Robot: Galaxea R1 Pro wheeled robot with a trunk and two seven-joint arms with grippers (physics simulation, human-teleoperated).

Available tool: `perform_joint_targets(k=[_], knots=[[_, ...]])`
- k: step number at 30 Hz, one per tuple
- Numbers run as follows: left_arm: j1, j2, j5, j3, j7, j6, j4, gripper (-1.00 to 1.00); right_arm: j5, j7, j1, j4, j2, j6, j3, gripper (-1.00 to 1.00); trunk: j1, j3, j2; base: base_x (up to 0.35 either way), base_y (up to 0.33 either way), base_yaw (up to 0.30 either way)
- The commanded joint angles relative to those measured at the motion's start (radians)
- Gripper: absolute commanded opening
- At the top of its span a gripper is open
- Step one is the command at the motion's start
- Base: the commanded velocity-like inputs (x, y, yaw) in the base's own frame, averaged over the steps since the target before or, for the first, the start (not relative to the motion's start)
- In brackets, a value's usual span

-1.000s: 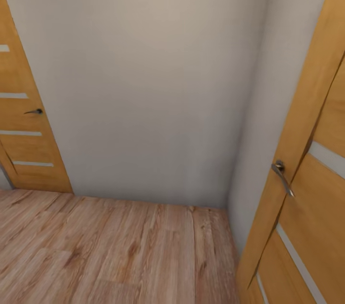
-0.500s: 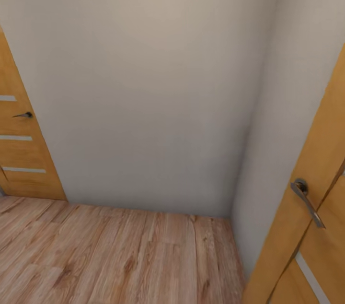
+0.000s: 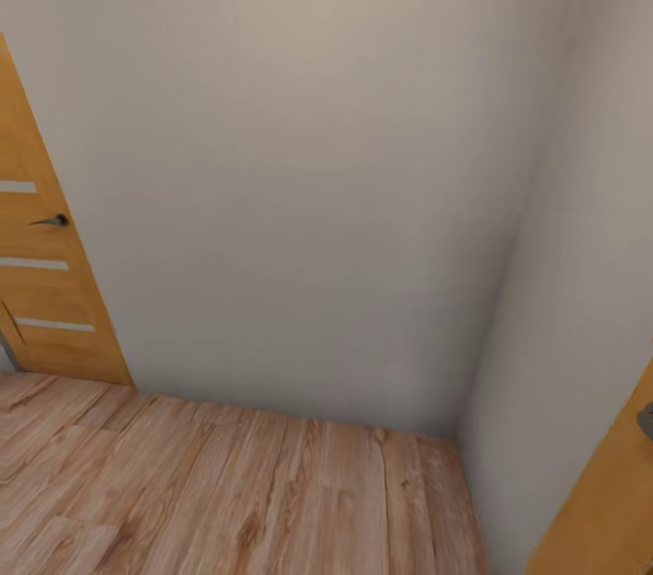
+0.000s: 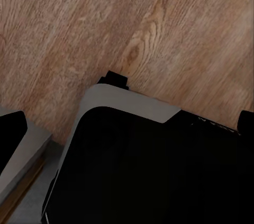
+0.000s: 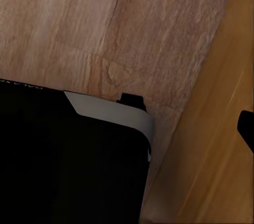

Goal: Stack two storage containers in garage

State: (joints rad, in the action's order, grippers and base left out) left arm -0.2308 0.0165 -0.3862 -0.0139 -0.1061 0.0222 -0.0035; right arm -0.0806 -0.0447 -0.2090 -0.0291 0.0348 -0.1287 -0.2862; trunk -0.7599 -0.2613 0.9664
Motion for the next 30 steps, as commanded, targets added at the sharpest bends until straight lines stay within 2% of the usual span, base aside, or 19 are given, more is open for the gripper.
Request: perform_joint_targets(k=[1,27,30], knots=[[-0.001,0.0,-0.005,-0.002,-0.003,0.002,0.0,1.0,-0.008,-0.003,-0.001,-0.003,0.001,-0.006,-0.008,1.0,-0.001,-0.001,0.001,0.321,0.0,0.269],[-0.001,0.0,-0.005,-0.002,-0.003,0.004,0.0,1.0,-0.008,-0.009,-0.001,-0.003,0.001,-0.006,-0.008,1.0,-0.001,-0.001,0.001,0.321,0.0,0.295],[-0.001,0.0,-0.005,-0.001,-0.003,0.005,0.0,1.0,-0.008,-0.009,-0.001,-0.003,0.001,-0.006,-0.008,1.0,-0.001,-0.001,0.001,0.038,0.0,0.3]])
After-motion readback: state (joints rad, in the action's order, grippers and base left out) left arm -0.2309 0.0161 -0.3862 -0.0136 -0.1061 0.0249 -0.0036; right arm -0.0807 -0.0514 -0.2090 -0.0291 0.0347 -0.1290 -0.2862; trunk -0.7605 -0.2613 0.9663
